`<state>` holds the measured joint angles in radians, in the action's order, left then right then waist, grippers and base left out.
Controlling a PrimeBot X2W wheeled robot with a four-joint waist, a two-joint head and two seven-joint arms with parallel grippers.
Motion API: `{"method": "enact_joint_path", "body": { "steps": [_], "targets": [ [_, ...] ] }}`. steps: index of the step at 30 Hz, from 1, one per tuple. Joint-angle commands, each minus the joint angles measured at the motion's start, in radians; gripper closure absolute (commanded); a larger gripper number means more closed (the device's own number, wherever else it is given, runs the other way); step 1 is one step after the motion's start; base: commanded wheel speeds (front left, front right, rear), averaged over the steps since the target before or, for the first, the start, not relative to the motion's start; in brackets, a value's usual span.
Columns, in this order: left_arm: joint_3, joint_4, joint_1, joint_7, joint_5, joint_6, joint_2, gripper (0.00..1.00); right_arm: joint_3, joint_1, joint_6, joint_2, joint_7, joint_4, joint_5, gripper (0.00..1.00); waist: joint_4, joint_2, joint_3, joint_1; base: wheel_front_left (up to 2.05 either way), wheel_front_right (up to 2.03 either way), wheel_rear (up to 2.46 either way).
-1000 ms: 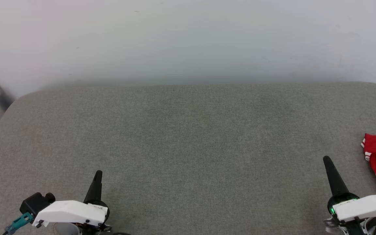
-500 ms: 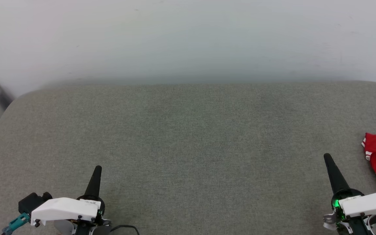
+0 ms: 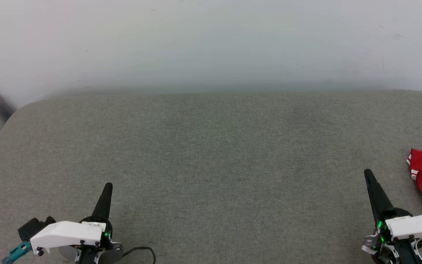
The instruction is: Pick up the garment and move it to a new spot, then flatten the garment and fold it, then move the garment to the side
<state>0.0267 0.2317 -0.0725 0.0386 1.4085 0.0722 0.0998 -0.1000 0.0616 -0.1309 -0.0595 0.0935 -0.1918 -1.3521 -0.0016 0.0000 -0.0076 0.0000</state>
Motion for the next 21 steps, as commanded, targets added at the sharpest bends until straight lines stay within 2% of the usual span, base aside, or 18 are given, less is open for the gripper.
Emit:
{"method": "enact_joint_path", "body": {
  "steps": [1,21],
  "targets": [
    [0.009,-0.001,-0.021,0.005,0.016,0.011,-0.002,1.00,-0.003,0.018,0.000,0.003,0.003,-0.001,-0.021,1.00,0.000,0.0000,0.000,0.0000,0.00,0.00,0.00],
    [0.056,0.009,-0.034,0.047,0.141,0.044,-0.030,1.00,-0.011,0.042,0.000,0.008,0.015,-0.035,-0.173,1.00,0.001,0.0000,0.006,0.0000,0.00,0.00,0.00]
  ]
}}
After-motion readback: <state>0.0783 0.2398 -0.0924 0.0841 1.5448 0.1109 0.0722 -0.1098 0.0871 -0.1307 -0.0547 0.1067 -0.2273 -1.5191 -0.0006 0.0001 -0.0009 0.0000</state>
